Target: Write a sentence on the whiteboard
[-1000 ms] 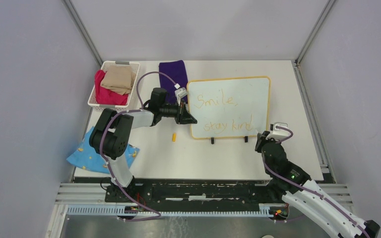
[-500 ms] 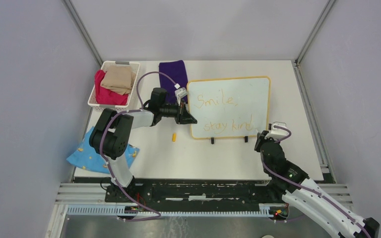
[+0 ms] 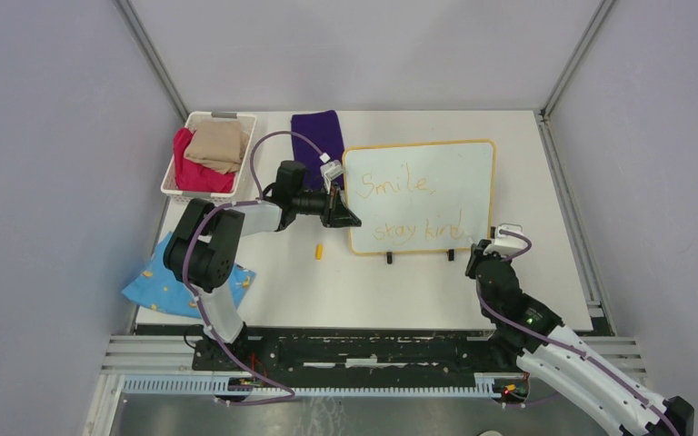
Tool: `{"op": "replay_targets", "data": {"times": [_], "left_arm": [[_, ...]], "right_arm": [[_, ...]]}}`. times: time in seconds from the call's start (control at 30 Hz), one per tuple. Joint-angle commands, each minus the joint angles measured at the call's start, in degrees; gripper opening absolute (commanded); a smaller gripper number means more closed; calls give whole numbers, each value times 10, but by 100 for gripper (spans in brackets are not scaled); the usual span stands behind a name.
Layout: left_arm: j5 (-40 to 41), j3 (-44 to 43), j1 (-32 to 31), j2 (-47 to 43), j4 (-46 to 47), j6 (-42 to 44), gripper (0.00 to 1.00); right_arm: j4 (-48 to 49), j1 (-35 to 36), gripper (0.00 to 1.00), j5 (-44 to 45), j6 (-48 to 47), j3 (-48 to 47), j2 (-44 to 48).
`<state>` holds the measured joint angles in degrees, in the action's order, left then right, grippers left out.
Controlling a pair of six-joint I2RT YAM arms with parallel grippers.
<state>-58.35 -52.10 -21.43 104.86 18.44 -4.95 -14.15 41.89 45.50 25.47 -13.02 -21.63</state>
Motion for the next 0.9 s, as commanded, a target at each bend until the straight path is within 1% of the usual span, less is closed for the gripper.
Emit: {"op": "replay_targets", "data": {"times": [0.0, 0.87], "left_arm": [[152, 27, -30, 50, -104, 84, 2], [153, 26, -32, 50, -106, 87, 2]], "right_arm": [[1, -4, 0, 18, 2, 4, -9], [-22, -6, 0, 11, 9, -1, 2]]}}
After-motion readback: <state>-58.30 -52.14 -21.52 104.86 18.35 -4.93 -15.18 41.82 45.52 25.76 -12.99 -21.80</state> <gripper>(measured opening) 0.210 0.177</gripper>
